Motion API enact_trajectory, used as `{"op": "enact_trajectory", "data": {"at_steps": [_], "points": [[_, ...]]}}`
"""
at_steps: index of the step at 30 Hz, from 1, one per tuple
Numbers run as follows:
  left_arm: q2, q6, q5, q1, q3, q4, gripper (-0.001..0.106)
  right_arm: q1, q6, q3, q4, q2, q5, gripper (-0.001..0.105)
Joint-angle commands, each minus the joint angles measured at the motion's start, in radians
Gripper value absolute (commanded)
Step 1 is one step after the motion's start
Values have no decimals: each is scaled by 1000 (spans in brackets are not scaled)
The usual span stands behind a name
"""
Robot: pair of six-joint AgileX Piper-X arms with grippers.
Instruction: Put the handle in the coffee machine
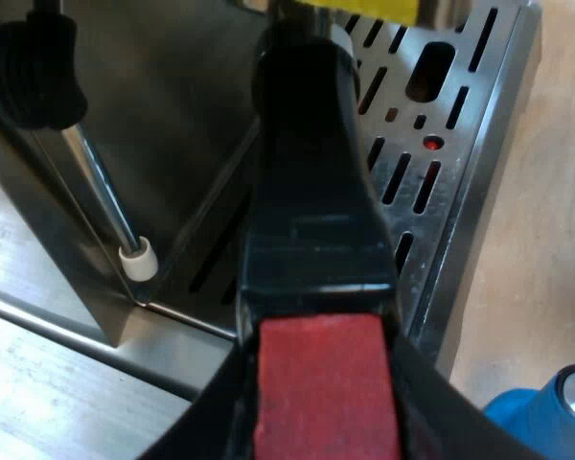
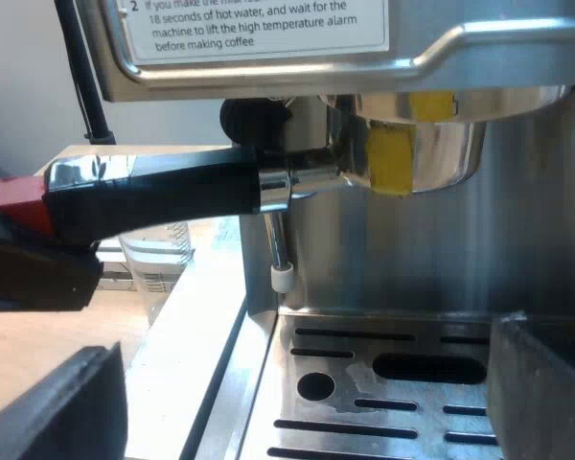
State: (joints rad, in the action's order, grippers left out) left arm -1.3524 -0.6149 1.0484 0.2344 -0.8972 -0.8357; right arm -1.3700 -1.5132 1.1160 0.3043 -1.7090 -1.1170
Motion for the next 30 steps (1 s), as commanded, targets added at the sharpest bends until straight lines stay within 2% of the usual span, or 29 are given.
{"op": "enact_trajectory", "data": {"at_steps": [1, 4, 9, 18, 23, 30], "points": [[24, -13, 253, 5, -27, 32, 0, 4, -16, 6, 7, 2, -4, 77], [24, -16, 254, 5, -27, 28, 0, 4, -16, 6, 7, 2, -4, 77], [24, -16, 309, 5, -27, 23, 0, 4, -16, 6, 7, 2, -4, 77], [24, -35, 336, -14, -27, 23, 0, 4, -8, 6, 7, 2, -4, 77], [24, -34, 288, -52, -27, 36, 0, 4, -8, 6, 7, 2, -4, 77], [24, -39, 262, -13, -27, 63, 0, 4, -8, 6, 7, 2, -4, 77]]}}
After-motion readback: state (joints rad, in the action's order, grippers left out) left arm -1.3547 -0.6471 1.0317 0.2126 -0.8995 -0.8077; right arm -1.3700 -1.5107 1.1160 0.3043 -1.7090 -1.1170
